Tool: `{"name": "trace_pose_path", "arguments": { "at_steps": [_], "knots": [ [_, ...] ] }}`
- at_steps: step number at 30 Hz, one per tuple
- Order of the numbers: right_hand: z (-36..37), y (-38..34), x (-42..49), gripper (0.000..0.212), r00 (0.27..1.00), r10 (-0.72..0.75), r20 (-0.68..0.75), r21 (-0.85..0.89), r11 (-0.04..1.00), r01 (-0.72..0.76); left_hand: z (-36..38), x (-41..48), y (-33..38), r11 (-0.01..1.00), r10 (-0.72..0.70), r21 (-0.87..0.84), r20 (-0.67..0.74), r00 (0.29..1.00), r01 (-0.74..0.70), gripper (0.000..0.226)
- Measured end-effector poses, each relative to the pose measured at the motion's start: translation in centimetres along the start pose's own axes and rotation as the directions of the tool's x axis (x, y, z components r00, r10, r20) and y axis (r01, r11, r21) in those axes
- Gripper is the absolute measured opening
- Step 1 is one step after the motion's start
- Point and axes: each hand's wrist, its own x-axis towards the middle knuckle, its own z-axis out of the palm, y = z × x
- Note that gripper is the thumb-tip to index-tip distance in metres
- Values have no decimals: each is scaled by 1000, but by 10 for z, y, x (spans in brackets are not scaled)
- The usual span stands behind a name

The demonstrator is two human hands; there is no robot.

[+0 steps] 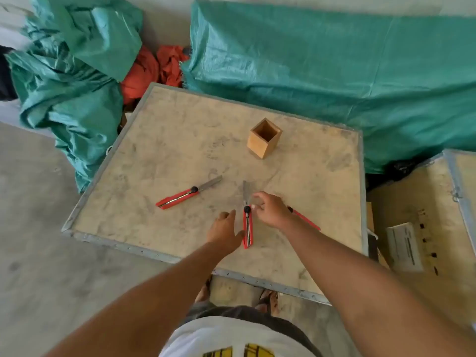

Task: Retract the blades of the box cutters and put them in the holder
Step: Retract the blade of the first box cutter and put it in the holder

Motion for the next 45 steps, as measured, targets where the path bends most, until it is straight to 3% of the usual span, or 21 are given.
{"name": "trace_pose_path", "arguments": {
  "at_steps": [7, 8, 14, 17, 21, 25, 30, 36, 41, 45],
  "knots": [
    [30, 4, 10, 39, 999, 42, 12, 125, 991, -43, 25, 0, 8, 997, -75, -38, -26, 997, 74, 36],
    [37, 14, 20, 36, 998, 36, 42, 115, 992, -41, 38, 5, 8, 991, -123, -57, -35, 992, 121, 37],
    [41, 15, 15, 22, 995, 97, -14, 277, 957, -89, 46, -5, 5, 988, -95, -129, -103, 990, 81, 38],
    [42, 19, 11, 20, 994, 111, 4, 334, 937, -106, 47, -7, 4, 974, -108, -205, -74, 991, 91, 33],
    [20, 13, 8, 20, 991, 132, -18, 454, 884, -110, 23, -7, 14, 911, -149, -390, -12, 989, 132, 48],
    [-21, 2, 5, 23, 984, 130, -118, 515, 855, -52, -17, -7, 26, 750, -61, -656, 57, 997, 83, 43],
    [-78, -24, -5, 24, 967, 98, -236, 584, 809, 61, -69, -6, 41, 619, 113, -784, 44, 993, -36, 54],
    [-127, -60, -23, 27, 936, -16, -351, 595, 769, 236, -118, -13, 63, 508, 233, -840, -78, 969, -190, 50],
    [-134, -71, -40, 26, 931, -64, -359, 589, 759, 279, -140, -18, 69, 473, 267, -848, -121, 956, -240, 50],
    [-132, -74, -54, 24, 914, -91, -396, 500, 813, 298, -150, -21, 67, 488, 295, -842, -90, 951, -231, 49]
  ]
}}
